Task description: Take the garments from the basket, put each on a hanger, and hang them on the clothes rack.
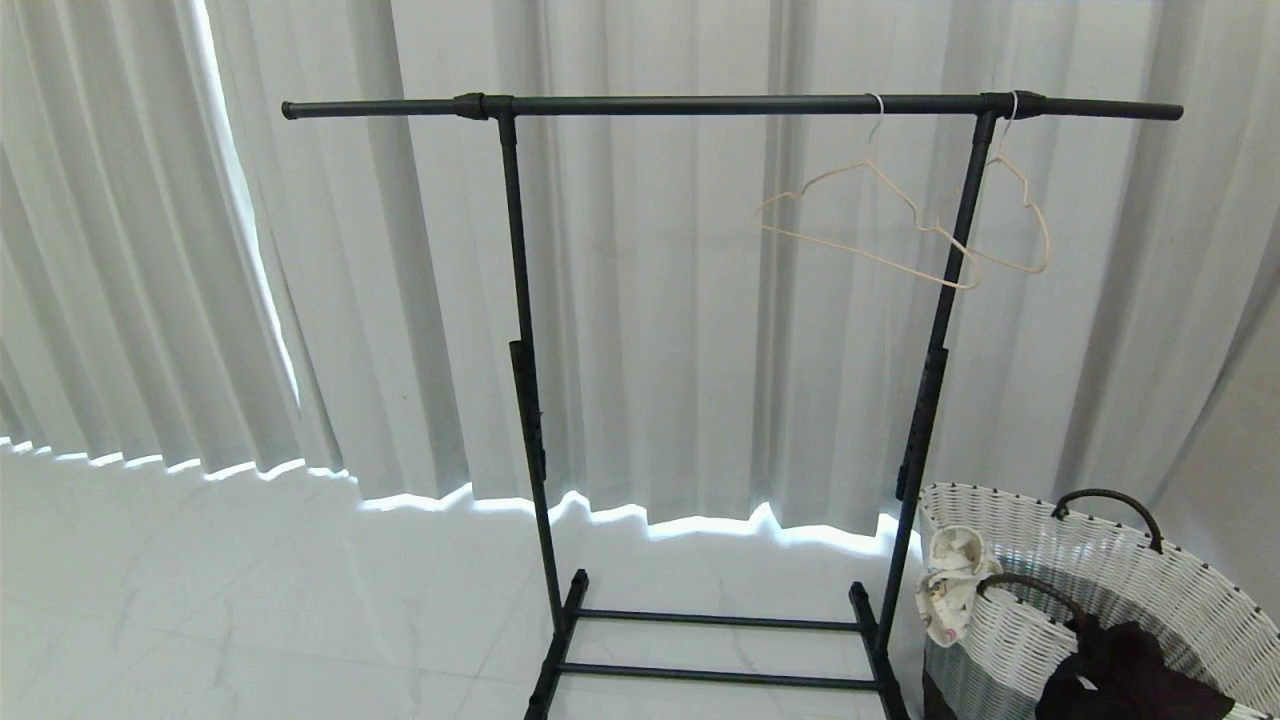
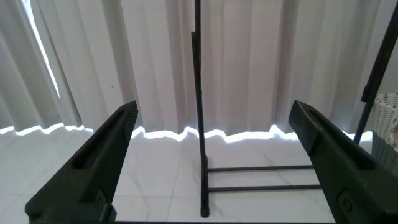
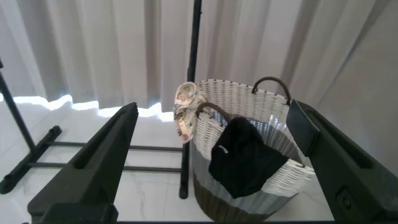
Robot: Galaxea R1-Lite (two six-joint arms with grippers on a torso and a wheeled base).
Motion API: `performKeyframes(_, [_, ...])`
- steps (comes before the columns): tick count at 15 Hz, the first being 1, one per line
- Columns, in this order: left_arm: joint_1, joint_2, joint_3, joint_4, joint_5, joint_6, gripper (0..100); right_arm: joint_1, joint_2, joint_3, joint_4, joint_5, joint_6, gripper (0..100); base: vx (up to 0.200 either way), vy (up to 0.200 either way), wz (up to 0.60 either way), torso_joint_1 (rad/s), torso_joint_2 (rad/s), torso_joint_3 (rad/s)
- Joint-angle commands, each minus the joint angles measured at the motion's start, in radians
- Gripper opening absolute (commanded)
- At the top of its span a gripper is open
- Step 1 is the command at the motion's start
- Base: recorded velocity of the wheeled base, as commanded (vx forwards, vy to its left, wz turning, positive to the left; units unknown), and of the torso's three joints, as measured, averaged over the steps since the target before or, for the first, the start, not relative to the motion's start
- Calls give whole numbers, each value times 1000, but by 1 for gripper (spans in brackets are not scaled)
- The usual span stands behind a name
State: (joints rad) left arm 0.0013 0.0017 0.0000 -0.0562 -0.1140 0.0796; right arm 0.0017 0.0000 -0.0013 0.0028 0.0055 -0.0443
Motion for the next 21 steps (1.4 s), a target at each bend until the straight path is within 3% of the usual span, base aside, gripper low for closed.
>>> performKeyframes(1, [0,1,0,-1,1,0,100,0,0,1,-1,1,0,100,0,0,0,0,0,0])
performKeyframes(10, [0,1,0,-1,-7,2,100,0,0,1,-1,1,1,100,200,0,0,3,2,3])
performKeyframes(16, [0,1,0,-1,-26,2,100,0,0,1,-1,1,1,100,0,0,0,0,0,0])
performKeyframes(21, [0,1,0,-1,-26,2,100,0,0,1,-1,1,0,100,0,0,-360,1,4,1])
